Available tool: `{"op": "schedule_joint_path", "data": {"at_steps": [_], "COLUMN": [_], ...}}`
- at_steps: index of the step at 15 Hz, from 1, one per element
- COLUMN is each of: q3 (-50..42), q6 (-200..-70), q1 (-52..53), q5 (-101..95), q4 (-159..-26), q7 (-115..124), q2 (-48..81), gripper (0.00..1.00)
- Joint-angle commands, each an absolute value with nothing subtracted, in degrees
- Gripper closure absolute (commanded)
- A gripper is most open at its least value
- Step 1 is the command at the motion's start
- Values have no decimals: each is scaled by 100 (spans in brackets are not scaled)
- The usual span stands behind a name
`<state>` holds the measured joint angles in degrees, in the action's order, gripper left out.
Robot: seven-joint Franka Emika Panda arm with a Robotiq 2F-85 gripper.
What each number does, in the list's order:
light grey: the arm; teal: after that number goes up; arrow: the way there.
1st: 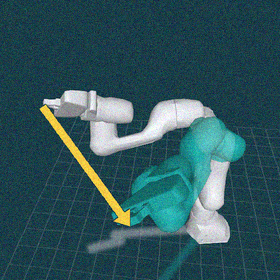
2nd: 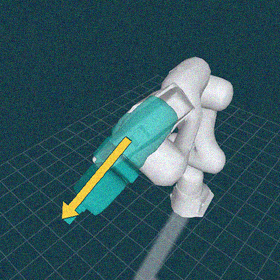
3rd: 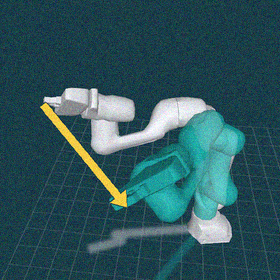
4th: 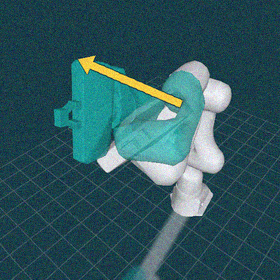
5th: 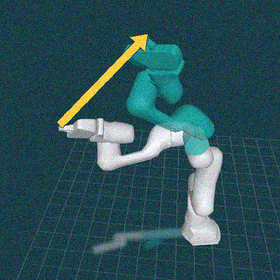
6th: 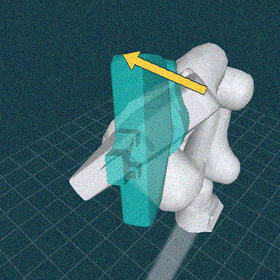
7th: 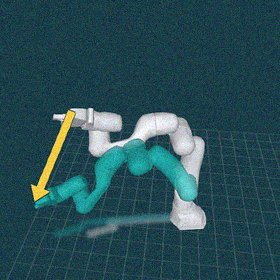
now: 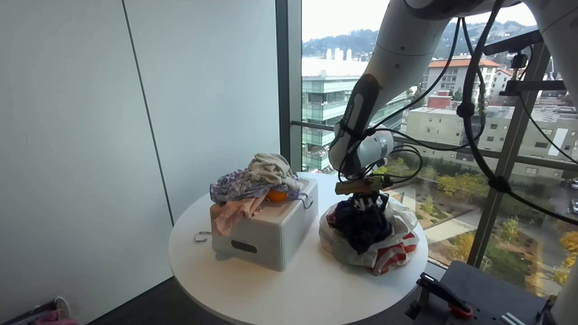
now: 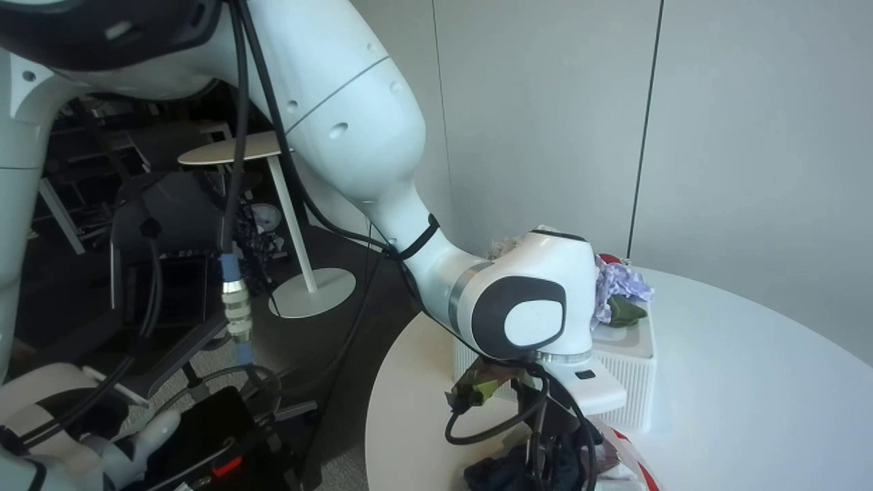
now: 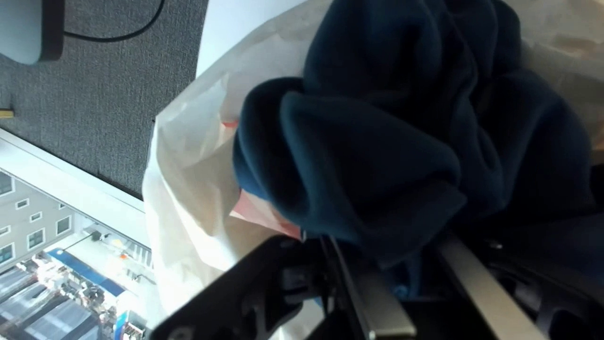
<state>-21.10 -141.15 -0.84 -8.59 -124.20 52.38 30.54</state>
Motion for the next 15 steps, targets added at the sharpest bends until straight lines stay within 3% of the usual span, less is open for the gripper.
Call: {"op": "schedule_joint_path", "data": {"at_steps": [1, 7, 15], "q3": [-2233, -2698, -2466], "q6": [-14049, -13830, -14219], "q1": [107, 377, 321], "q5": [-1086, -1943, -3107], "q4": [-12324, -12534, -13220], "q7": [5605, 6325, 6641], "q2": [2992, 2634, 767], "gripper": [41, 0, 0]}}
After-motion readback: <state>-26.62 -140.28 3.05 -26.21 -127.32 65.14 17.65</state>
